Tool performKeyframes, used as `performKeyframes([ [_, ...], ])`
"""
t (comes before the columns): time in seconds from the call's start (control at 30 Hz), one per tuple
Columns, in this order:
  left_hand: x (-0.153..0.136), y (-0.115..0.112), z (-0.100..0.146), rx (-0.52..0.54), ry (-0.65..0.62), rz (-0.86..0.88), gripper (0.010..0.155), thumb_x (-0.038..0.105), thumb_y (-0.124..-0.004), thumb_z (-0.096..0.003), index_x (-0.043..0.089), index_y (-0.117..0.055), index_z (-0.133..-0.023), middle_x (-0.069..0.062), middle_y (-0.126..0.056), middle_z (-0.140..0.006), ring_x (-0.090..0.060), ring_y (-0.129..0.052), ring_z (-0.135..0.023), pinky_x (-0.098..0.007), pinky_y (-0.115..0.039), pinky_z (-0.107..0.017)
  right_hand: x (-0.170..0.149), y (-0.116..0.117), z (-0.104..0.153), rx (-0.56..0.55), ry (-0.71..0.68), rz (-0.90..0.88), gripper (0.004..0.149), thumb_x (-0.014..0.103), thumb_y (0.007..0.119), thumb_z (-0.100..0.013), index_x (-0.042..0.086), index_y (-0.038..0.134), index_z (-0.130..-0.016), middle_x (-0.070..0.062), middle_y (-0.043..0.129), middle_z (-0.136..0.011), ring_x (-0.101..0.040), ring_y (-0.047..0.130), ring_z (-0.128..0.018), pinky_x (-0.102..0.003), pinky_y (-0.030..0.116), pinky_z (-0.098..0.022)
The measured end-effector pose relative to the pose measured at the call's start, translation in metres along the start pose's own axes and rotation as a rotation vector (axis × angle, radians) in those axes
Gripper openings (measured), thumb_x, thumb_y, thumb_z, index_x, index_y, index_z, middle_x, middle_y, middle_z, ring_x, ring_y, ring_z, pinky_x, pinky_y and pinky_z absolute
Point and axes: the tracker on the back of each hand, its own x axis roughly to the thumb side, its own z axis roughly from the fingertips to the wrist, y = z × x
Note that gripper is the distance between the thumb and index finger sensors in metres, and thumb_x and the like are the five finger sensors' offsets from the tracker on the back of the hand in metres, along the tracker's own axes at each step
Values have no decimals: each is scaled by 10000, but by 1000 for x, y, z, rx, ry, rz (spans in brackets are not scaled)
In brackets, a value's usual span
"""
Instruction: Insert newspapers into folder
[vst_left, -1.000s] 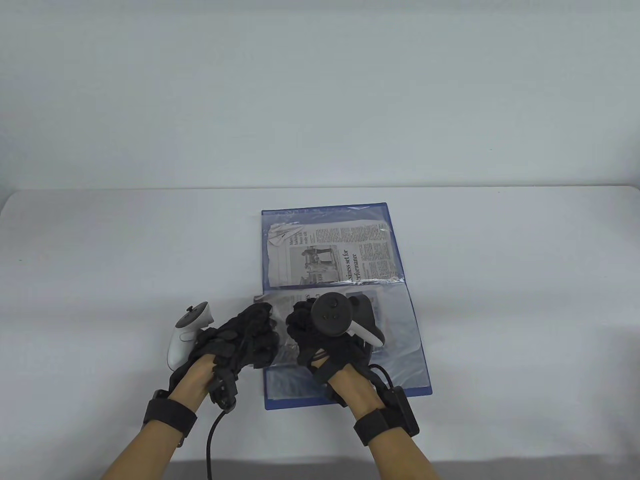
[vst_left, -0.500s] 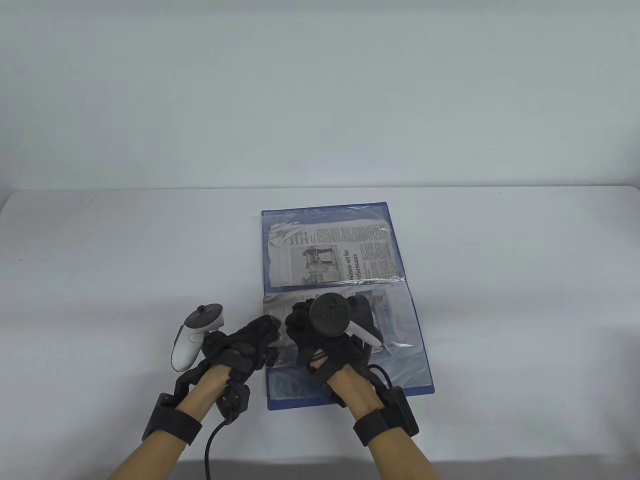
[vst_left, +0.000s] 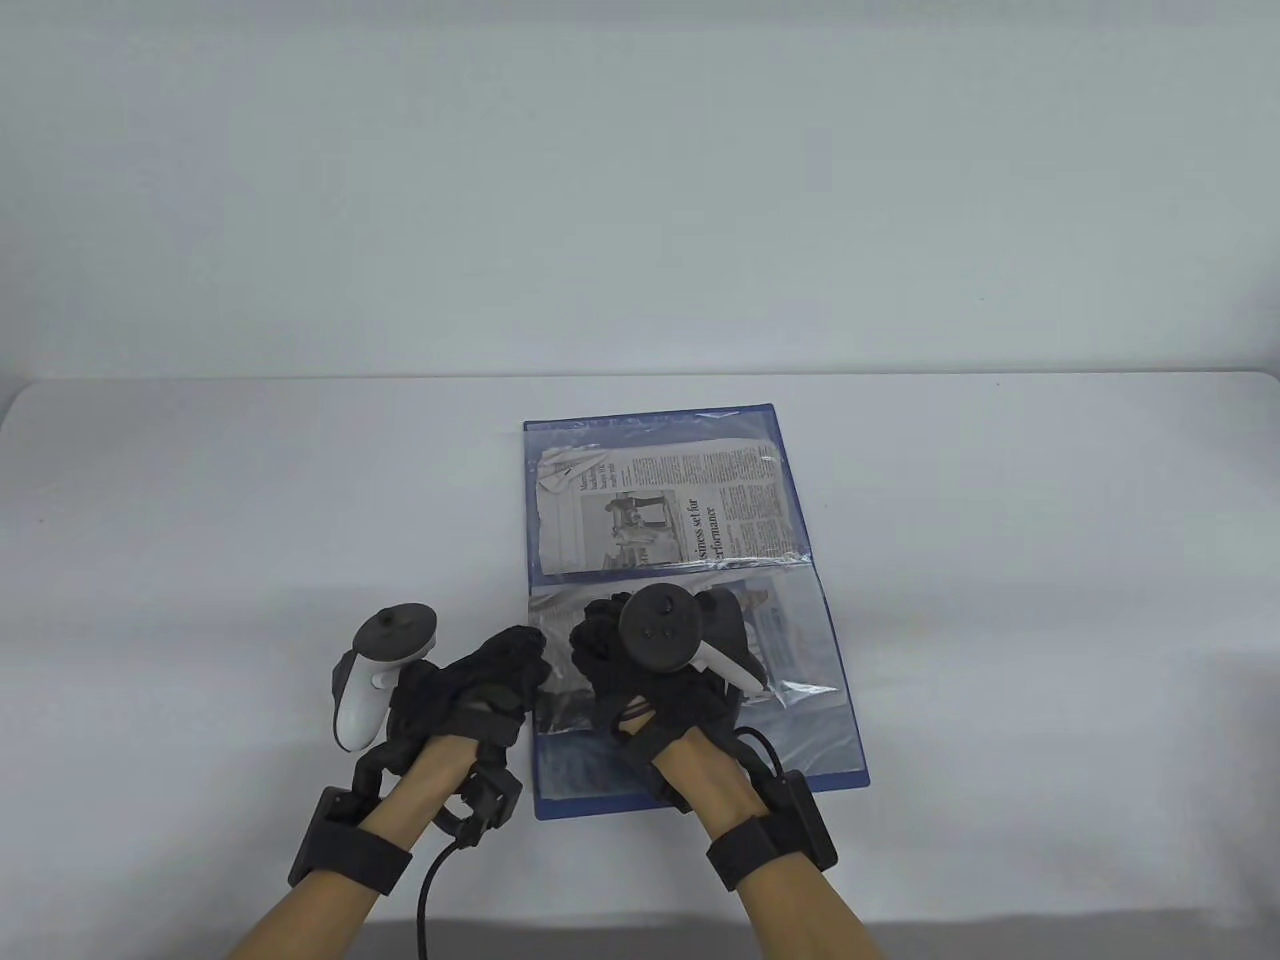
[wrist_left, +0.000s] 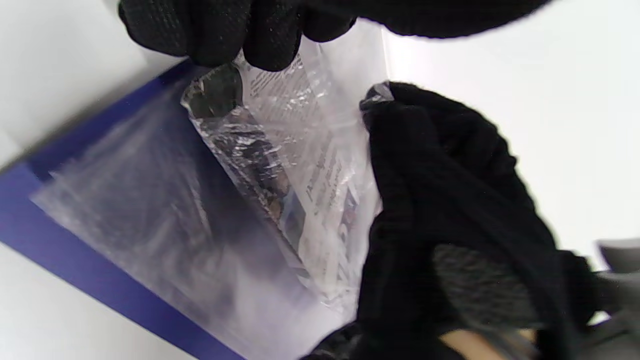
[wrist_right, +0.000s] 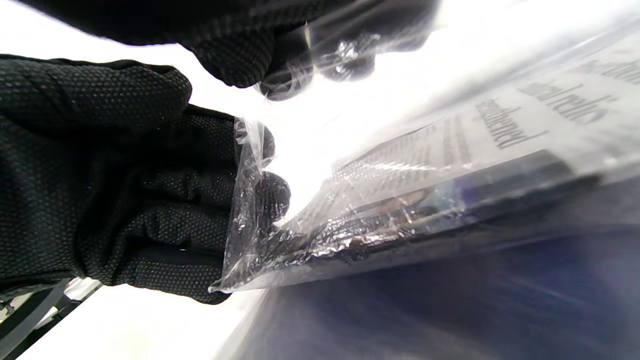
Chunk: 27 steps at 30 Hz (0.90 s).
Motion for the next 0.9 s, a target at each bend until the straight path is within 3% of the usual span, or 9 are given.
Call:
performKeyframes([
  [0.07, -3, 0, -2, -21, -30, 93, 677, 490, -529, -614, 193, -341, -1192, -174, -497, -1191, -449, -609, -1077, -559, -606, -811, 0, 0, 0, 0, 0, 3, 369, 287, 751, -595, 106, 716, -914, -207, 559, -1059, -471, 493, -985, -754, 311, -634],
  [0.17, -2, 1, -6, -60, -73, 61, 674, 489, -537, -616, 200, -342, -1192, -168, -506, -1191, -448, -619, -1076, -558, -605, -815, 0, 0, 0, -5, 3, -1, 369, 287, 751, -595, 106, 715, -915, -208, 558, -1059, -472, 495, -984, -753, 311, -634],
  [0.27, -2, 1, -5, -60, -7, 19, 713, 504, -533, -613, 194, -265, -1196, -184, -354, -1211, -492, -450, -1100, -610, -480, -817, 0, -2, 0, -15, 2, -13, 370, 289, 750, -596, 106, 715, -916, -210, 556, -1059, -472, 495, -983, -754, 311, -633],
  [0.33, 0, 0, -1, -25, 94, -157, 753, 543, -551, -601, 198, -258, -1203, -195, -147, -1208, -524, -206, -1096, -654, -299, -814, -1, -3, 1, -24, 1, -18, 370, 290, 750, -596, 108, 714, -916, -209, 556, -1059, -474, 494, -983, -754, 311, -633],
  [0.4, 4, -4, -5, -126, 143, -355, 725, 535, -576, -611, 226, -287, -1199, -180, -146, -1204, -502, -227, -1091, -634, -323, -821, -1, -4, 1, -31, -1, -28, 371, 290, 748, -598, 105, 712, -917, -210, 557, -1059, -473, 492, -984, -754, 311, -634],
  [0.47, 6, -11, -9, -203, 156, -397, 673, 503, -611, -626, 246, -332, -1183, -166, -130, -1191, -480, -224, -1086, -622, -315, -827, -1, -5, 1, -36, -1, -33, 372, 291, 747, -598, 102, 712, -917, -209, 556, -1059, -473, 492, -984, -754, 309, -634],
  [0.53, 7, -16, -11, -200, 156, -393, 588, 471, -633, -634, 212, -443, -1126, -154, -170, -1185, -472, -251, -1080, -617, -328, -825, -1, -5, 1, -41, -1, -36, 371, 293, 748, -597, 106, 713, -916, -208, 557, -1058, -474, 491, -984, -754, 311, -633],
  [0.63, 7, -15, -11, -87, 181, -448, 446, 423, -640, -636, 213, -588, -1026, -97, -360, -1174, -415, -434, -1073, -573, -451, -830, -2, -6, 1, -43, 0, -36, 370, 295, 751, -597, 109, 718, -915, -207, 561, -1058, -472, 496, -984, -753, 312, -634],
  [0.9, 16, 6, -4, 104, 122, -345, 428, 421, -633, -641, 223, -609, -1019, -58, -667, -1102, -348, -738, -966, -503, -657, -776, -2, -26, 8, -131, -32, -113, 404, 311, 731, -604, 101, 685, -946, -216, 547, -1059, -479, 488, -980, -754, 306, -631],
])
